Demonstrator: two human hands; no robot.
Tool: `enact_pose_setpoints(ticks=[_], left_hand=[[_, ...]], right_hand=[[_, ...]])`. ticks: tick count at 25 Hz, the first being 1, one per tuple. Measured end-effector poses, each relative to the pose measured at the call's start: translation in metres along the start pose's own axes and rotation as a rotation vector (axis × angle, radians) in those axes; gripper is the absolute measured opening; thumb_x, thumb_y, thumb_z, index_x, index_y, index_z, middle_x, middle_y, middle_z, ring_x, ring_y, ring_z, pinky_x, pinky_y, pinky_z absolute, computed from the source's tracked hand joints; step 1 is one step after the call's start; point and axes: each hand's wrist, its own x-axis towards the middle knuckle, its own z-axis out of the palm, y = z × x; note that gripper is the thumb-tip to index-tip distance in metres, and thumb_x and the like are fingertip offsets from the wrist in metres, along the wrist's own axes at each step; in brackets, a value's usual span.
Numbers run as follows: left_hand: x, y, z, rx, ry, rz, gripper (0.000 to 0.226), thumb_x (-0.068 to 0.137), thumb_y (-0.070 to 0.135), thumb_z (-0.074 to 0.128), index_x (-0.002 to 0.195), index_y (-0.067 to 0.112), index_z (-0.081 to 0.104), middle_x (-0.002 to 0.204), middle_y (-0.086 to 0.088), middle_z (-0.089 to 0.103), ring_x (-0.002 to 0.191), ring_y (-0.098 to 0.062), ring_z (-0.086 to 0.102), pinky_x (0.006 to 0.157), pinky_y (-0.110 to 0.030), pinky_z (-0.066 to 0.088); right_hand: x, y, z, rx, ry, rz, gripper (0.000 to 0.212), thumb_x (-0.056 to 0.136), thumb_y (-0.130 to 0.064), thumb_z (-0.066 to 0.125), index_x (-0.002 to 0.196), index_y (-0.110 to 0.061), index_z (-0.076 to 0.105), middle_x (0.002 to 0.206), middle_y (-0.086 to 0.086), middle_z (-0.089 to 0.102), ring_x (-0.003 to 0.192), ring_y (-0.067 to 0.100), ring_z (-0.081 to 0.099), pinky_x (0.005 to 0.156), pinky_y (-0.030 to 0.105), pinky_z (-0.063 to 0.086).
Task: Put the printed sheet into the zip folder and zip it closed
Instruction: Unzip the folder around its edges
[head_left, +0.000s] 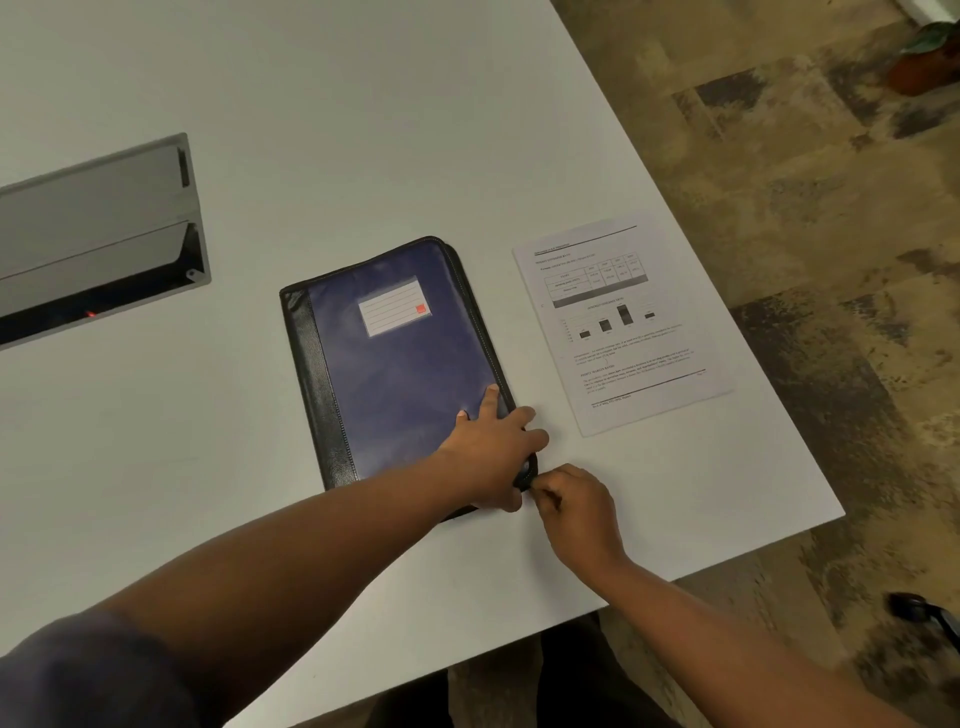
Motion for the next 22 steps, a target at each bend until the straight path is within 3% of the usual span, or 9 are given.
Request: enact_pose_setpoints(ticks=[3,6,13,18,21,22], left_hand=[[-0.001,-0.003,-0.003,-0.062,-0.011,0.009,0.072,0.079,0.041,0.078,0.141,0.028,0.044,0.16,-0.002,0.027,0.151,-0.048,-0.001,0.112,-0.073,0.024],[-0.003,-0.007,-0.006,-0.105,-0.02,0.019,0.07,0.081,0.037,0.077,0.142,0.028,0.044,0.161,0.0,0.027,0.152,-0.045,-0.002,0.113,-0.07,0.022],[-0.001,-0.012,0.001,-0.048,0.028,0.036,0.072,0.081,0.039,0.076,0.144,0.03,0.043,0.162,-0.001,0.026,0.152,-0.044,0.001,0.113,-0.068,0.025],[-0.006,-0.018,0.015,-0.055,0.147,0.005,0.075,0.084,0.044,0.073,0.149,0.032,0.038,0.166,0.001,0.016,0.154,-0.033,0.004,0.114,-0.058,0.031],[-0.02,-0.024,0.033,-0.241,0.26,-0.036,0.065,0.089,0.042,0.068,0.148,0.028,0.043,0.165,0.002,0.021,0.153,-0.024,0.016,0.113,-0.047,0.038],[-0.028,-0.025,0.043,-0.339,0.324,-0.063,0.057,0.091,0.04,0.066,0.143,0.025,0.05,0.161,0.001,0.029,0.149,-0.023,0.026,0.111,-0.044,0.042]], right_hand=[[-0.011,-0.004,0.011,0.025,-0.015,-0.051,0.004,0.086,-0.01,0.074,0.084,-0.013,0.075,0.078,0.0,0.069,0.07,0.014,0.058,0.061,0.028,0.055],[-0.021,-0.014,0.025,0.082,-0.02,-0.042,0.005,0.086,-0.013,0.076,0.081,-0.012,0.074,0.077,0.001,0.07,0.069,0.011,0.056,0.062,0.022,0.052],[-0.033,-0.033,0.052,0.14,-0.042,-0.075,0.011,0.086,-0.016,0.075,0.097,-0.017,0.079,0.09,0.0,0.077,0.081,0.015,0.068,0.075,0.029,0.06],[-0.033,-0.035,0.042,0.121,-0.091,-0.089,0.021,0.089,-0.014,0.071,0.108,-0.02,0.077,0.102,-0.004,0.076,0.091,0.011,0.068,0.085,0.023,0.056],[-0.028,-0.041,0.026,0.146,-0.119,-0.084,0.011,0.087,-0.013,0.072,0.086,-0.022,0.076,0.079,-0.01,0.071,0.072,0.004,0.063,0.067,0.019,0.053],[-0.025,-0.042,0.021,0.143,-0.103,-0.085,0.02,0.086,-0.012,0.072,0.074,-0.027,0.07,0.068,-0.015,0.063,0.063,0.003,0.058,0.059,0.018,0.048]])
